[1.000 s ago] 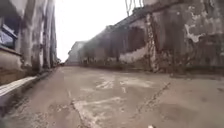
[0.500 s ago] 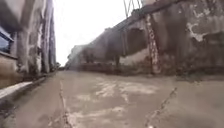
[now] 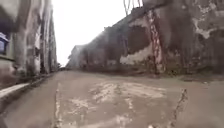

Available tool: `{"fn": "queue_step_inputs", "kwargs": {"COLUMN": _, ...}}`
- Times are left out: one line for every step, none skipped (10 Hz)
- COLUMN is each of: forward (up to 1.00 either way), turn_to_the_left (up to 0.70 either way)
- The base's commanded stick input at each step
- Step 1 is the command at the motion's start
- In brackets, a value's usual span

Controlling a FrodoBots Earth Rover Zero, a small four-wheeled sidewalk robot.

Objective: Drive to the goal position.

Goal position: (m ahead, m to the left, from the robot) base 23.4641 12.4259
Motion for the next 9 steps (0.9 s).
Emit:
{"fn": "queue_step_inputs", "kwargs": {"forward": 0.5, "turn_to_the_left": 0.0}}
{"fn": "queue_step_inputs", "kwargs": {"forward": 0.5, "turn_to_the_left": 0.0}}
{"fn": "queue_step_inputs", "kwargs": {"forward": 0.5, "turn_to_the_left": 0.0}}
{"fn": "queue_step_inputs", "kwargs": {"forward": 0.5, "turn_to_the_left": 0.0}}
{"fn": "queue_step_inputs", "kwargs": {"forward": 0.5, "turn_to_the_left": 0.0}}
{"fn": "queue_step_inputs", "kwargs": {"forward": 0.5, "turn_to_the_left": 0.0}}
{"fn": "queue_step_inputs", "kwargs": {"forward": 0.5, "turn_to_the_left": 0.0}}
{"fn": "queue_step_inputs", "kwargs": {"forward": 0.5, "turn_to_the_left": 0.0}}
{"fn": "queue_step_inputs", "kwargs": {"forward": 0.5, "turn_to_the_left": 0.0}}
